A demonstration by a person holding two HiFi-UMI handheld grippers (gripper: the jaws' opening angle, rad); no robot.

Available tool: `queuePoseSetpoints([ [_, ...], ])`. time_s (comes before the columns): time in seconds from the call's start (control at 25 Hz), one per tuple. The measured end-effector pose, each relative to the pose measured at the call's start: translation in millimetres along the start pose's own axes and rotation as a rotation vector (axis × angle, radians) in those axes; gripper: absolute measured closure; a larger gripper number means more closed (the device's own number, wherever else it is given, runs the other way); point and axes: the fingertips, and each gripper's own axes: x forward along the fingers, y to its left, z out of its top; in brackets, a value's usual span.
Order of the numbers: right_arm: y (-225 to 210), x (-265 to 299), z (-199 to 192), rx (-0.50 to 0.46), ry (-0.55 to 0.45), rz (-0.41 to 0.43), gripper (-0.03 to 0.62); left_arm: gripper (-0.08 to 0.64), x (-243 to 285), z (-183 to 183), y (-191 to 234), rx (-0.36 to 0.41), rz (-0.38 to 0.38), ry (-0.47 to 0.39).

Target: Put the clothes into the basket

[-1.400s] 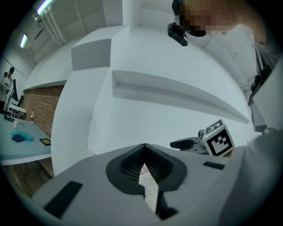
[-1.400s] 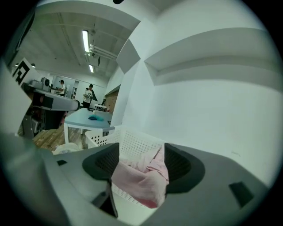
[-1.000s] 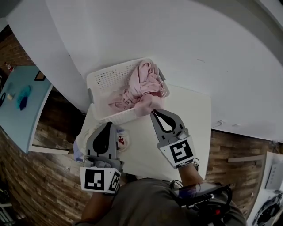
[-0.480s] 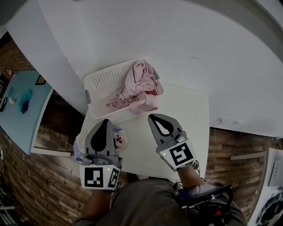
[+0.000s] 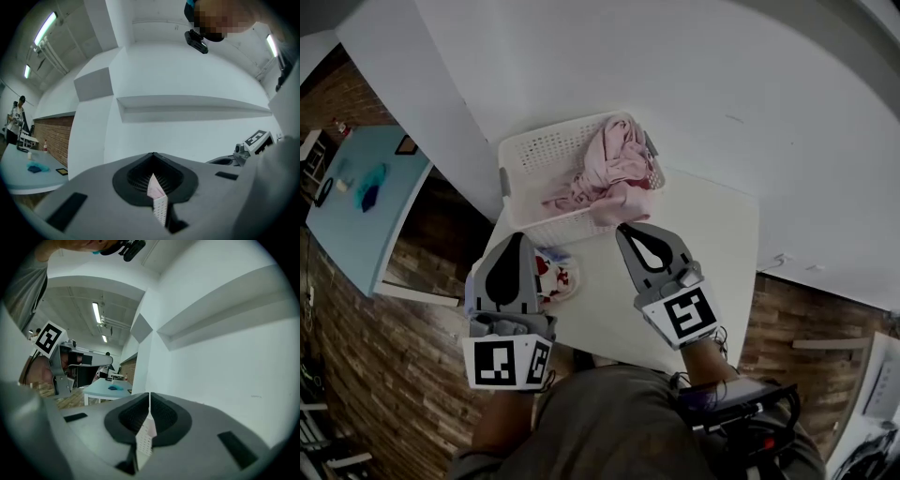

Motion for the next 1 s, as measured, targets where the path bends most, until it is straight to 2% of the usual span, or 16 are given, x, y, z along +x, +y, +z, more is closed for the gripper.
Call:
queuePoseSetpoints([
  [0.12, 11.8, 11.2, 6.0, -0.009, -0.024, 0.045, 0.577, 0.552, -10.7, 4.1, 15.6, 0.001, 0.053, -0.009],
  [0.36, 59.3, 36.5, -0.8, -0.015, -0.015, 0.19, 0.564, 0.552, -48.2, -1.9, 49.6, 0.0, 0.178, 0.008],
  [0.48, 86.7, 52.6, -5.1, -0.019, -0.004, 0.261, 0.535, 0.552, -66.3, -9.7, 69.4, 0.001, 0.234, 0.027],
  [0.6, 117.0, 68.4, -13.6, -0.016, 0.019, 0.341, 0.474, 0.552, -85.8, -18.7, 89.0, -0.013, 0.289, 0.048],
  [0.8, 169.8, 85.0, -46.9, -0.014, 0.097, 0.469, 0.422, 0.552, -114.4, -36.5, 113.4, -0.048, 0.342, 0.083],
  [1.0, 197.5, 103.2, -96.3, 0.008, 0.209, 0.483, 0.346, 0.552, -127.5, -65.2, 134.0, -0.077, 0.357, 0.122],
])
